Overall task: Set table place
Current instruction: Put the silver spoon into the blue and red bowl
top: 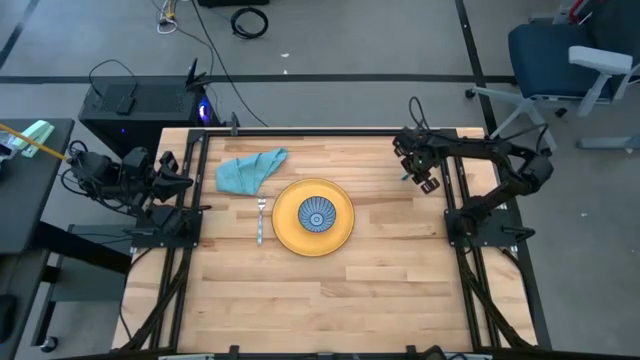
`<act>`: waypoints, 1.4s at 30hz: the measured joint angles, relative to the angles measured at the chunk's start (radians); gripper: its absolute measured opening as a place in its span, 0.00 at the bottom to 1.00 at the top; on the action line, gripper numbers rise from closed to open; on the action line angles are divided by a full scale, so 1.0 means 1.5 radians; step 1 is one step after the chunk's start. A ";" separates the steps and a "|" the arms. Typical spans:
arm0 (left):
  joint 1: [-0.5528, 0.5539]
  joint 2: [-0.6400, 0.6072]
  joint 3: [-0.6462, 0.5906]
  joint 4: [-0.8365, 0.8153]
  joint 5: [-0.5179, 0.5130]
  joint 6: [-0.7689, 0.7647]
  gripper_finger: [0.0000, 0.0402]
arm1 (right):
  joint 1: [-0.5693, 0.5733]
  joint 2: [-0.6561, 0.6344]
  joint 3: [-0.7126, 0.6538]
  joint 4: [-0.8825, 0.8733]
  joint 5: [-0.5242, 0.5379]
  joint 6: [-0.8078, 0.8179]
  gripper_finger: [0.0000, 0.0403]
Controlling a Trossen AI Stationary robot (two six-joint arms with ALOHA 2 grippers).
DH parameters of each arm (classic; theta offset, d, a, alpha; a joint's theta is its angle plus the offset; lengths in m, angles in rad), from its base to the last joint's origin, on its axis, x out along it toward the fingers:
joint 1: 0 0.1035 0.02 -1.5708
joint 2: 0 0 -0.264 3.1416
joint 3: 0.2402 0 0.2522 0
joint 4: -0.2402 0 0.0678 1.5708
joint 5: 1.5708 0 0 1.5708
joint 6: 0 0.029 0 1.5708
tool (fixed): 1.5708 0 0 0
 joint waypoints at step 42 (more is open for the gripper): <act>0.000 0.000 0.000 0.000 0.000 0.000 0.09 | 0.016 0.046 0.002 0.036 0.040 -0.050 0.07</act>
